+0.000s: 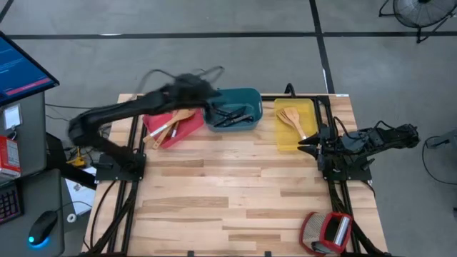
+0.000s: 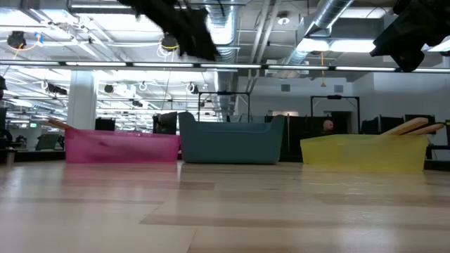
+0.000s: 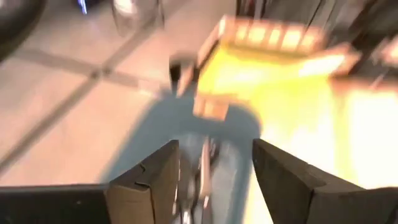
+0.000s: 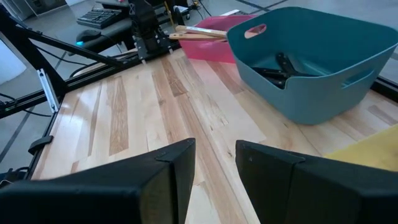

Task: Pick & Place Kitchen Items
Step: Return to Home Position

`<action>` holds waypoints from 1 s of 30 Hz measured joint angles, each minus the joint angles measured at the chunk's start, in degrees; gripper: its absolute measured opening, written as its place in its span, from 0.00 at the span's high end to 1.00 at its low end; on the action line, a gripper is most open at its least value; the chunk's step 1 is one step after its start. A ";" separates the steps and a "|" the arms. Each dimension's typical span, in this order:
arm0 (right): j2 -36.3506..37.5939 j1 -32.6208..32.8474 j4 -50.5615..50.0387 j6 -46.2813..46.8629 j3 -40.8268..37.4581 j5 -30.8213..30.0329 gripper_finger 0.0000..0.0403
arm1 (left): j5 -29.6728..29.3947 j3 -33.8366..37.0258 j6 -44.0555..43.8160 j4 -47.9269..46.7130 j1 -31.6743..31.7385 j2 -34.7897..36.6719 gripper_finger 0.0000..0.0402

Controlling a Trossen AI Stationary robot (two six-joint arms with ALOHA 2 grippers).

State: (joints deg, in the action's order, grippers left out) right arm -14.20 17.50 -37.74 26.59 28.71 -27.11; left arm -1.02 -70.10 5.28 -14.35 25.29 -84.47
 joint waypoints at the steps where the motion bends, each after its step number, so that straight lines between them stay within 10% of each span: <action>1: -0.02 0.00 0.00 0.00 0.00 0.01 0.69 | 0.01 0.00 0.00 0.11 -0.44 3.41 0.56; 11: -0.01 0.00 0.02 0.00 0.00 -0.61 0.69 | 0.00 9.37 -1.65 -1.79 -3.23 42.10 0.97; 21: 0.00 0.00 0.04 0.46 0.00 -7.13 0.69 | -0.33 34.84 -11.84 0.12 -4.37 70.78 1.00; 30: -0.02 0.00 0.02 3.32 0.00 -7.45 0.69 | -0.46 50.17 -14.58 6.83 -4.34 76.76 1.00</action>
State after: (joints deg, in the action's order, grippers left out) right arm -14.22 17.50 -37.71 29.91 28.71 -34.57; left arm -1.48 -19.94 -9.30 -7.52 20.95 -7.70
